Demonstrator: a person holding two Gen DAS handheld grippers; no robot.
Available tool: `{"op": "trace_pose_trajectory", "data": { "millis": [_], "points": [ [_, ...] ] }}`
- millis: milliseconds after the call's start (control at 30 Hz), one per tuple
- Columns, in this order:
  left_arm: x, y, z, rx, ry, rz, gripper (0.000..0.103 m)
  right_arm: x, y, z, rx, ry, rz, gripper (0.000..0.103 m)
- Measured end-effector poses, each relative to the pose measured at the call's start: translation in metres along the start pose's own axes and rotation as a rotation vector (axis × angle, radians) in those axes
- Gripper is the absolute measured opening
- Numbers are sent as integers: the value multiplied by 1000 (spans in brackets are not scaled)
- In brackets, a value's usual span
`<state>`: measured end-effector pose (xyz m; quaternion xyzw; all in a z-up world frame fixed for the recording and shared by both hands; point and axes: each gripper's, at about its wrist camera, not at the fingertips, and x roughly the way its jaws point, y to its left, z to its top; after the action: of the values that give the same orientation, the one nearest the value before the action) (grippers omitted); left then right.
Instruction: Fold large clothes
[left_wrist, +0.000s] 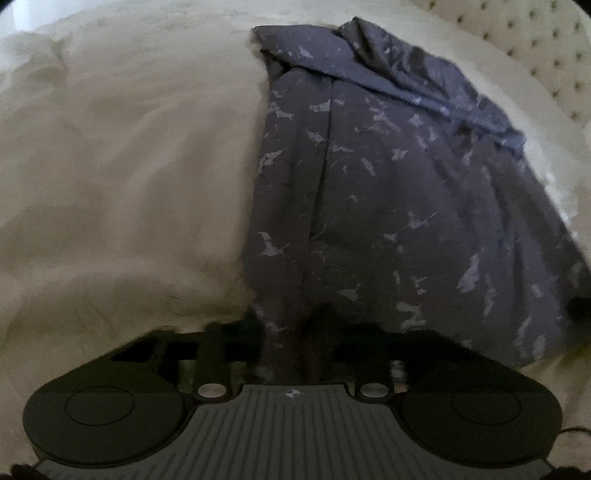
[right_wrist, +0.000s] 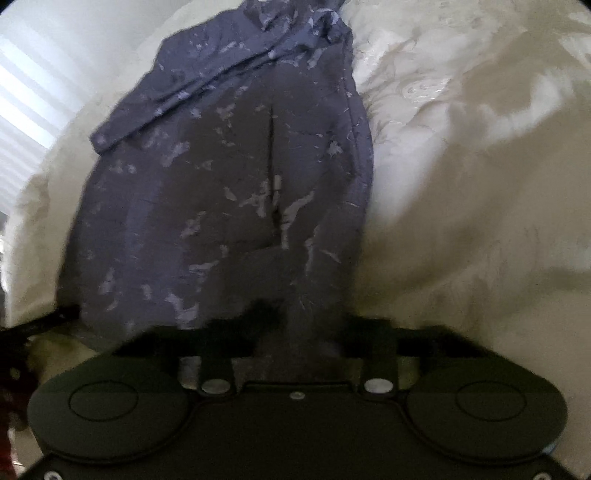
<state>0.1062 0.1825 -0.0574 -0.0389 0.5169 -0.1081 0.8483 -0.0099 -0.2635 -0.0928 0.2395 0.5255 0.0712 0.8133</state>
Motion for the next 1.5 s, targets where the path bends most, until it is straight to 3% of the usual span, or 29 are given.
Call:
{"op": "trace_pose_trajectory", "data": {
  "millis": [133, 300, 600, 867, 1033, 1300, 1500],
  "points": [
    [-7, 18, 5, -124, -26, -86, 8, -10, 7, 1, -16, -46, 63, 26],
    [-29, 27, 16, -201, -94, -159, 7, -34, 11, 13, -9, -162, 253, 22],
    [-76, 34, 82, -249, -358, -260, 6, -59, 34, 69, 1, -386, 415, 22],
    [-67, 10, 174, -216, -543, -252, 7, -68, 45, 147, -45, -583, 336, 21],
    [-42, -10, 228, -186, -607, -212, 7, -51, 50, 197, -50, -653, 263, 21],
    [21, -23, 278, -166, -595, -45, 7, 14, 67, 277, -89, -649, 46, 19],
    [74, -24, 300, -145, -522, 56, 7, 73, 61, 314, -88, -559, -44, 19]
  ]
}}
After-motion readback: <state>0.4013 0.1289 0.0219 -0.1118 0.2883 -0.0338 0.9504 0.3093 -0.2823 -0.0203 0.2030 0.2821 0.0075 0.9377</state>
